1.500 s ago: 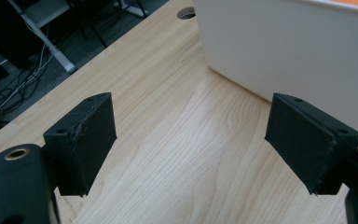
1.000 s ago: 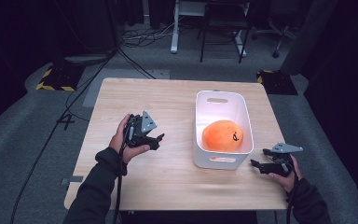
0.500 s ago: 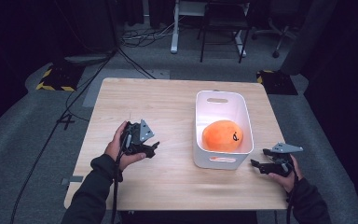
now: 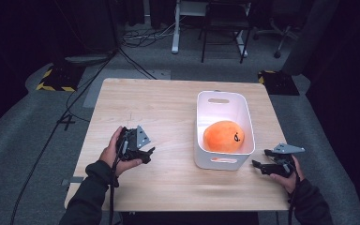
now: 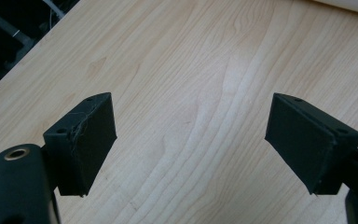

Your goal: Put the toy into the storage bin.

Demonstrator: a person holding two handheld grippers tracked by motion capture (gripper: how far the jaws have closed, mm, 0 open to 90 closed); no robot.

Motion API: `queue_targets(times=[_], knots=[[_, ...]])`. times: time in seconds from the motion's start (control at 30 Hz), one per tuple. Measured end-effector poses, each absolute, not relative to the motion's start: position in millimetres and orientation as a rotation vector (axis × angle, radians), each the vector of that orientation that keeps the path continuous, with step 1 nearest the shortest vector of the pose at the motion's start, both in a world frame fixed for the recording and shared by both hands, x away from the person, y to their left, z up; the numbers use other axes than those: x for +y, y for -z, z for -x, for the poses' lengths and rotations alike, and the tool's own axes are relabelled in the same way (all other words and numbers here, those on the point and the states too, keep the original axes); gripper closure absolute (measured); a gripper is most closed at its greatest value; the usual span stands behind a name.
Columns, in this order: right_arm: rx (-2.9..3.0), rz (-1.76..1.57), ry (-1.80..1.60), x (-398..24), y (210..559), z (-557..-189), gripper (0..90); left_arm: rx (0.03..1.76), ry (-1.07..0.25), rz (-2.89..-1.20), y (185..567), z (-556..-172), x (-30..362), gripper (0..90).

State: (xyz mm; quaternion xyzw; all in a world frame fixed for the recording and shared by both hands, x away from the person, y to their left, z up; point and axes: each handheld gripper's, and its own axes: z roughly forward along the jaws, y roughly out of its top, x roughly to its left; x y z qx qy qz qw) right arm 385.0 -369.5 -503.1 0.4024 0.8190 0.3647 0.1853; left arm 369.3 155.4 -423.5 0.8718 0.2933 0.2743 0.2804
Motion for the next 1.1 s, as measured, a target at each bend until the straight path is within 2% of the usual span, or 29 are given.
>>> queue_targets(times=[0.4, 1.1], knots=[[2.307, -1.134, -1.028, -369, 503, -385, 19.7, 0.808, -0.753, -2.353, 438, -366, 165, 16.3], [2.307, -1.134, -1.027, -369, 503, -385, 19.7, 0.86, -0.699, -2.384, 463, -354, 181, 16.3]])
